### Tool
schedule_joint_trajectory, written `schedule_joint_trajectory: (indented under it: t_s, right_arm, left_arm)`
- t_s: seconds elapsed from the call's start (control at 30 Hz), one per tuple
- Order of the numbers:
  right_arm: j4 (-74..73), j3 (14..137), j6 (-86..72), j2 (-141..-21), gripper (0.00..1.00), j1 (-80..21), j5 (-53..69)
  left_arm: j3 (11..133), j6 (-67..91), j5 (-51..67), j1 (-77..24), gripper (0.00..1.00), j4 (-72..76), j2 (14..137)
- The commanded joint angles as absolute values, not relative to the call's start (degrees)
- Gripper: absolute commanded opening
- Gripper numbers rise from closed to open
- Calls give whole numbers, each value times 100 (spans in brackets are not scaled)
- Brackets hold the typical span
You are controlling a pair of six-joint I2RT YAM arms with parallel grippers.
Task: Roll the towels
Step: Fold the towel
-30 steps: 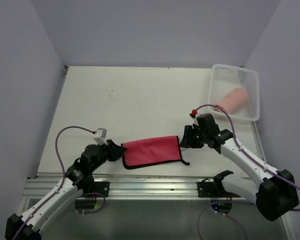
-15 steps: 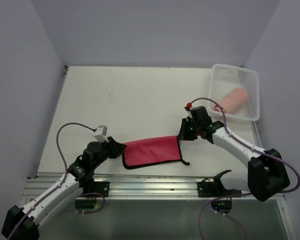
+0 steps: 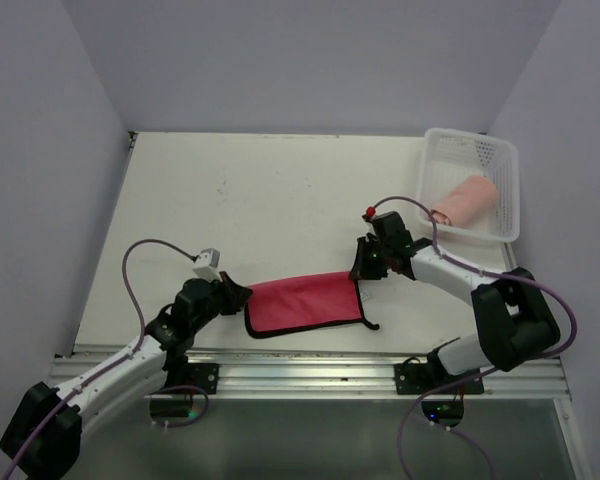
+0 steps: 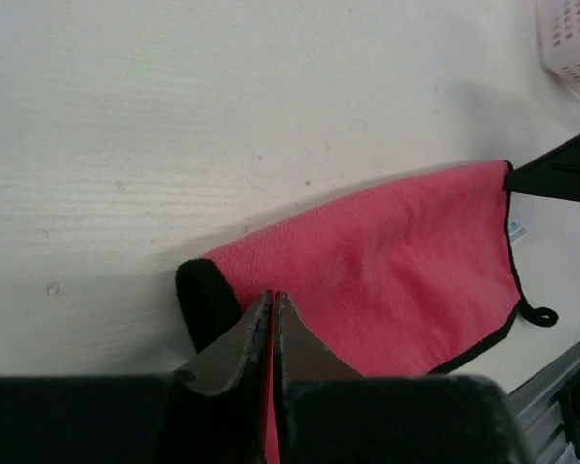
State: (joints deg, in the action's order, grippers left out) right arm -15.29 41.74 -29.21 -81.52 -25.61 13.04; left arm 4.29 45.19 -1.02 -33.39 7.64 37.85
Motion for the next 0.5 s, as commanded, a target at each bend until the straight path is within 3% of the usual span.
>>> schedule_joint_trajectory:
  t_s: [0.0,0.3,0.47]
  right_arm:
    - [-1125,4315,-2953,-8393,8,-2584,1327]
    - [-1160,4430,-2813,-8736,8,-2575,1204]
    - [-1318,4500,-2716,-8675,8,-2584,1160]
  left_arm:
    - [597,4438,-691,-3322,5,986,4146]
    - [1090,4667,-1354,-3322,5,957,5685]
    - [1142,4693,-1529,-3410,5,1020,5889]
